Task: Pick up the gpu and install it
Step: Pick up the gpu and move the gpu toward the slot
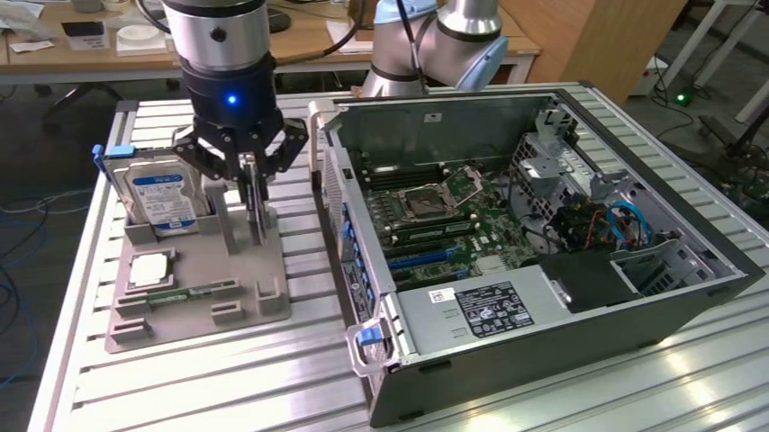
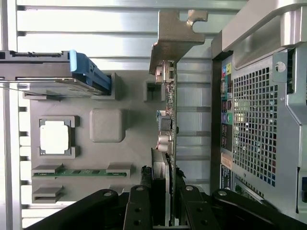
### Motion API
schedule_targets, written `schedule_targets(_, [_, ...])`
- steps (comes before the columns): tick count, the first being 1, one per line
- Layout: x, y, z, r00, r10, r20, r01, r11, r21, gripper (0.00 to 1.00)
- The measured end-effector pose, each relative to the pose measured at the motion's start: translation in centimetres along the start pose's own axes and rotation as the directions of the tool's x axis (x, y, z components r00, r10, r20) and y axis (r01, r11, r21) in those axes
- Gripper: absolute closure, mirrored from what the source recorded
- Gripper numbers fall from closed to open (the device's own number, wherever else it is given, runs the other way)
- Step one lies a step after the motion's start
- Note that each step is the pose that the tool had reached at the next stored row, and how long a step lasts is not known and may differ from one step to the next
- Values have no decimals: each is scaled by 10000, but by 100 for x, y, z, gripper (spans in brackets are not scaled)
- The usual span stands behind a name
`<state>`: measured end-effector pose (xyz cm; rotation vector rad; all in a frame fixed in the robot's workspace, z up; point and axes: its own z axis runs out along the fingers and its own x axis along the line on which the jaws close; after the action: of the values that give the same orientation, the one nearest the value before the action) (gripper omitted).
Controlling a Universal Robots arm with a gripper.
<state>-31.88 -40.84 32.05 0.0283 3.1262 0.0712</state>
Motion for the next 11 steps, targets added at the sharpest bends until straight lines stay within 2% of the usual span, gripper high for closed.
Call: schedule_targets(11, [-2,8,-171,10000,1,0,-1,10000,-56,73])
